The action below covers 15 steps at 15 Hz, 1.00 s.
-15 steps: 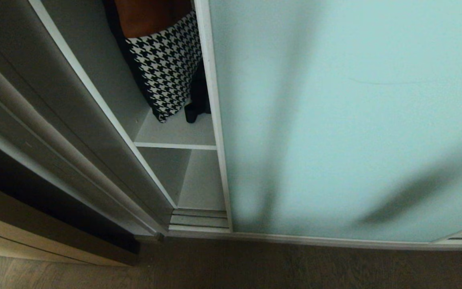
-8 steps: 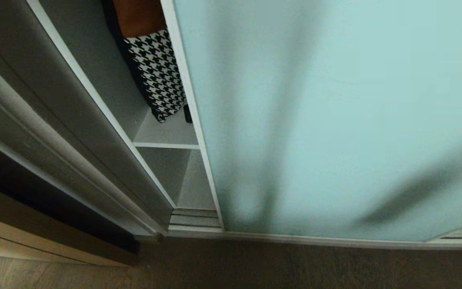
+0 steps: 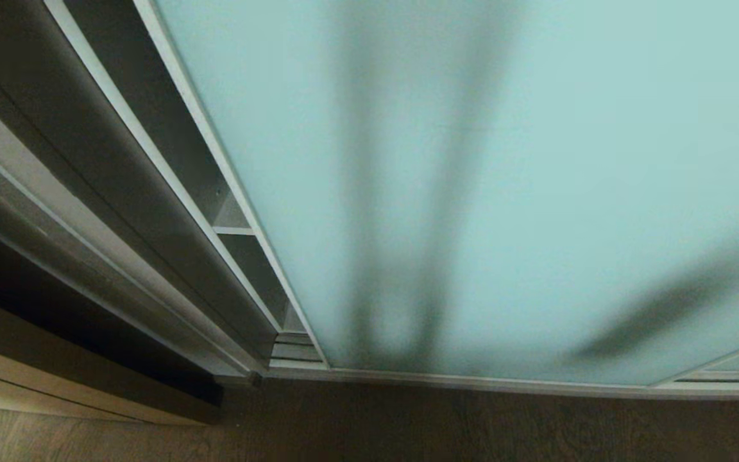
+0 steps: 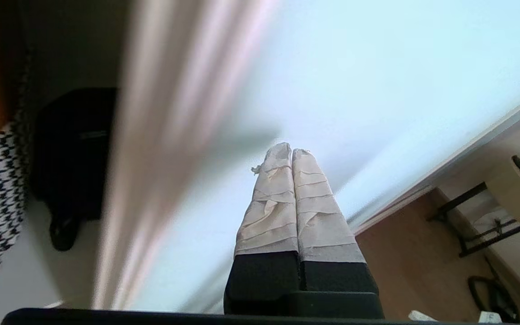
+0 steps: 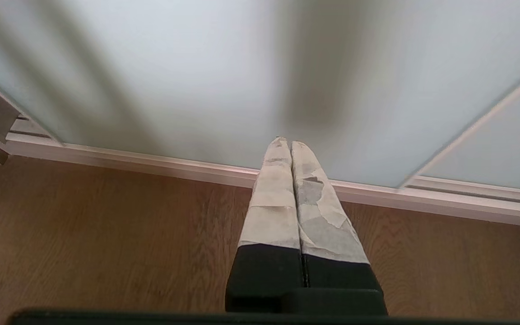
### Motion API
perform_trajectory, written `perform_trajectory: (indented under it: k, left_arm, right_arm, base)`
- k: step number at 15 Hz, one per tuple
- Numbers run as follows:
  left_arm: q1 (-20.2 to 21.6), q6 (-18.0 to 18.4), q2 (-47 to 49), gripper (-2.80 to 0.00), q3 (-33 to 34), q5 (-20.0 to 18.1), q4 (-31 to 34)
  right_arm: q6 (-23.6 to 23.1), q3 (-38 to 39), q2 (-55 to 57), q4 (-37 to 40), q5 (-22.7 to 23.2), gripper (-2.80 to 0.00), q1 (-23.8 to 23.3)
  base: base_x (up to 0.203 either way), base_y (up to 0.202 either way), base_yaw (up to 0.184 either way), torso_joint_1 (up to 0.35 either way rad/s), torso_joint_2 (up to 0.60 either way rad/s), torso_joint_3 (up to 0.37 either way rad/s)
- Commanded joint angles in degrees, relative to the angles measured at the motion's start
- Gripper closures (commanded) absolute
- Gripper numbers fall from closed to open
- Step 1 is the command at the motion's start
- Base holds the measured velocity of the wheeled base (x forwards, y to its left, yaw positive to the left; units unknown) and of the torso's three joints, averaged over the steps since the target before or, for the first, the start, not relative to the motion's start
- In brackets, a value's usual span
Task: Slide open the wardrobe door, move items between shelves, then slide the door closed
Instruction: Close the door
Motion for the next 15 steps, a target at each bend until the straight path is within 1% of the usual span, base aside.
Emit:
perform_trajectory:
  k: [1,3,7,8,11,12,15]
  left_arm:
    - [0.8,-0.1,-1.6,0.00,0.1,0.6,0.3]
    - [1.4,-0.1,-1.8,0.00,0.1,0.9,0.3]
    - [10.9,-0.8,-2.6,0.00,0.8,1.3,0.4]
    - [11.5,-0.8,-2.7,0.00,0.9,1.3,0.4]
    - [16.5,-1.1,-2.8,0.00,0.9,1.3,0.4]
    - [16.9,-1.9,-3.0,0.00,0.9,1.3,0.4]
    - [17.0,-2.2,-4.3,0.00,1.0,1.3,0.4]
  right_arm:
    - [0.0,0.0,-0.1,0.0,0.0,0.00,0.0]
    - [0.0,0.0,-0.1,0.0,0.0,0.00,0.0]
    - [0.0,0.0,-0.1,0.0,0.0,0.00,0.0]
    - [0.0,0.1,-0.1,0.0,0.0,0.00,0.0]
    - [0.0,0.0,-0.1,0.0,0.0,0.00,0.0]
    - [0.0,0.0,-0.1,0.0,0.0,0.00,0.0]
    - [0.0,0.0,-0.1,0.0,0.0,0.00,0.0]
  base:
    - [0.000,0.000,0.000,0.000,0.00,0.000]
    - [0.000,0.000,0.000,0.000,0.00,0.000]
    - [0.000,0.000,0.000,0.000,0.00,0.000]
    - [0.000,0.000,0.000,0.000,0.00,0.000]
    - [0.000,0.000,0.000,0.000,0.00,0.000]
    - [0.000,0.000,0.000,0.000,0.00,0.000]
    - [0.000,0.000,0.000,0.000,0.00,0.000]
